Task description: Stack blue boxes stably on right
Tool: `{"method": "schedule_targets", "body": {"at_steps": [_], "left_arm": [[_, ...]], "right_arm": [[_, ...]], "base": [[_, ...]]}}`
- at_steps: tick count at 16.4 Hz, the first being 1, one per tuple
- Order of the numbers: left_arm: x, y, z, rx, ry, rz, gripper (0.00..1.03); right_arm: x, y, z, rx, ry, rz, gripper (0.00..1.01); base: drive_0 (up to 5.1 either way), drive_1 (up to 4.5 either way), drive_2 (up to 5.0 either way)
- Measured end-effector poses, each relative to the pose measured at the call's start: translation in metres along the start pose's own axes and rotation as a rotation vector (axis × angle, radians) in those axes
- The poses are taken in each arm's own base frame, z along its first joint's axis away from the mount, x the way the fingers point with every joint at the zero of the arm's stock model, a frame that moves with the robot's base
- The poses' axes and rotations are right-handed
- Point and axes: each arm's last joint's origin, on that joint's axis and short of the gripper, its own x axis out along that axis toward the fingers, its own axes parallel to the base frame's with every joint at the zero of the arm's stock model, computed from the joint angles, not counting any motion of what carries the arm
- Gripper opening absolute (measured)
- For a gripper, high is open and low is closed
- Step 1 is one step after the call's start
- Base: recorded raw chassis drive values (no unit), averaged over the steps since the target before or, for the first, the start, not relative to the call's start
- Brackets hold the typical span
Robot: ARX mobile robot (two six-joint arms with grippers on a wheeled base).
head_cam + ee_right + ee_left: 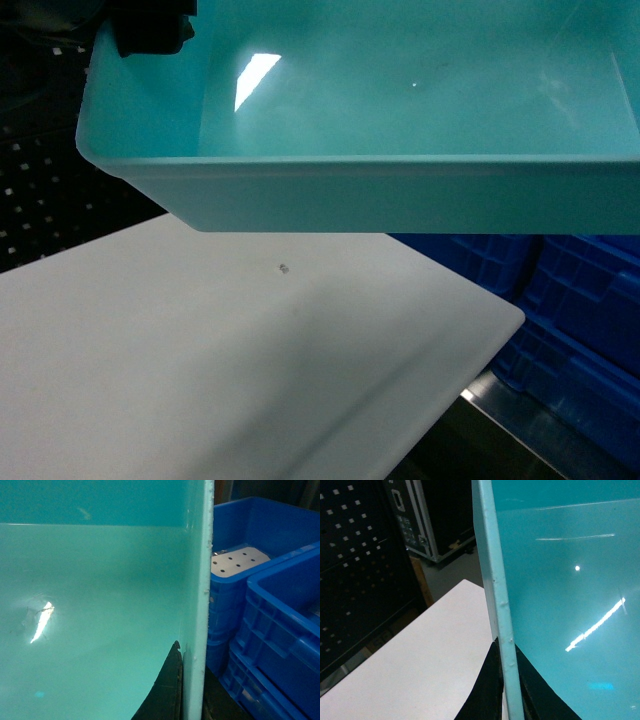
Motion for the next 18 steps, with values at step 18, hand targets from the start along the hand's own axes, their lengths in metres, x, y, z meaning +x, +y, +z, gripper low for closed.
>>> {"method": "schedule_targets", "body": {"at_steps": [18], "left_arm": [[0.0002, 0.0007, -0.0001, 0.000, 0.001, 0.003, 0.02]], "right_arm": [[-0.0001, 0.0003, 0.0005, -0.001, -0.005, 0.002, 0.02]], "base": [[-1.1, -1.82, -1.8]]}}
